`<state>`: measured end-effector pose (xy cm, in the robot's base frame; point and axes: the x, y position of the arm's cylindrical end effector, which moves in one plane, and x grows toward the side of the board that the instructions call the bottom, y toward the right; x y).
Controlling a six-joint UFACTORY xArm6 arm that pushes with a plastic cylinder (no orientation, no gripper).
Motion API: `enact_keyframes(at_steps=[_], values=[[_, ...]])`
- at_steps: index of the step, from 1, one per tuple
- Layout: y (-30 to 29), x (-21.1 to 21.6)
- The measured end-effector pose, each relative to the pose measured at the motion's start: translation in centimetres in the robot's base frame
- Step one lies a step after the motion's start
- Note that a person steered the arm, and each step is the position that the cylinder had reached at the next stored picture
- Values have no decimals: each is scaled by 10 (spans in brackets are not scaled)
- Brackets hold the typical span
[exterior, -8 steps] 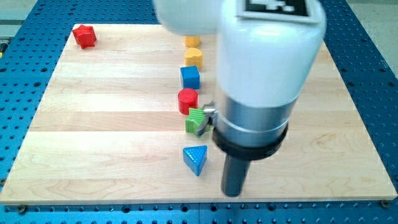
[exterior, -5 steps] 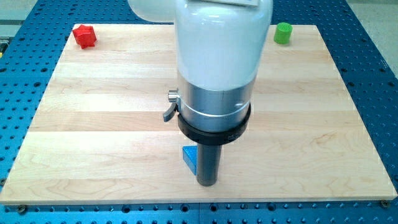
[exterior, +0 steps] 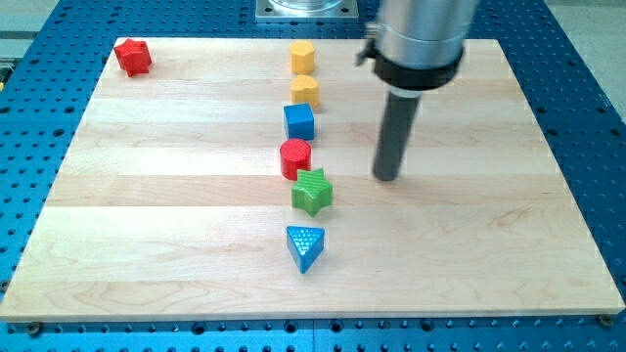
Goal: Adjust the green star and triangle under the red circle
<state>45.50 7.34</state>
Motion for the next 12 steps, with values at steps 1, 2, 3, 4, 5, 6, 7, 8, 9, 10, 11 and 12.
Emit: enact_keyframes(at_steps=[1, 2, 3, 4, 5, 6, 7, 8, 9, 10, 11, 12], values=[[-34, 28], [-49, 44], [-65, 56], [8, 81], [148, 98], [258, 135], [268, 128], [247, 128], [204, 128], [138, 132], [84, 132], [24, 132]])
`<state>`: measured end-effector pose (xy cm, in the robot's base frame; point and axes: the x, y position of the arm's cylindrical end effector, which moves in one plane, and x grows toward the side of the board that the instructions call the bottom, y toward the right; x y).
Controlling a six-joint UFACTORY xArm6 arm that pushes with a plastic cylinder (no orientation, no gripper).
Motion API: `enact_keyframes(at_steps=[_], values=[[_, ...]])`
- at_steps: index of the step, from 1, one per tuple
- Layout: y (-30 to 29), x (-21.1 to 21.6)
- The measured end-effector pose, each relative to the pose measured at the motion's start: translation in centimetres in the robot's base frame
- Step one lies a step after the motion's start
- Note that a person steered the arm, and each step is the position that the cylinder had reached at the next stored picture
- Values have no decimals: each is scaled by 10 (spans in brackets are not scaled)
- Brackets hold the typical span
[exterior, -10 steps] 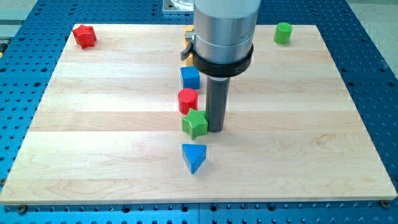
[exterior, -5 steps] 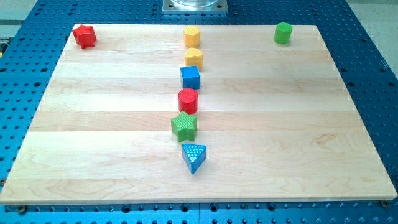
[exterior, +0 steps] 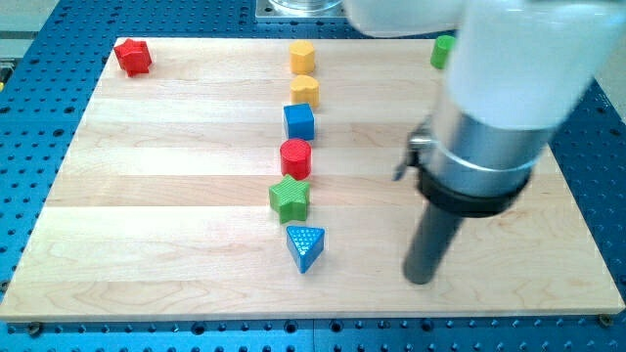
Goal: Adjust the green star and triangle under the red circle
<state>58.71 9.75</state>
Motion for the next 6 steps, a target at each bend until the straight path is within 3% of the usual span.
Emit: enact_keyframes(at_steps=[4, 6], values=[[-106, -14], [2, 31]])
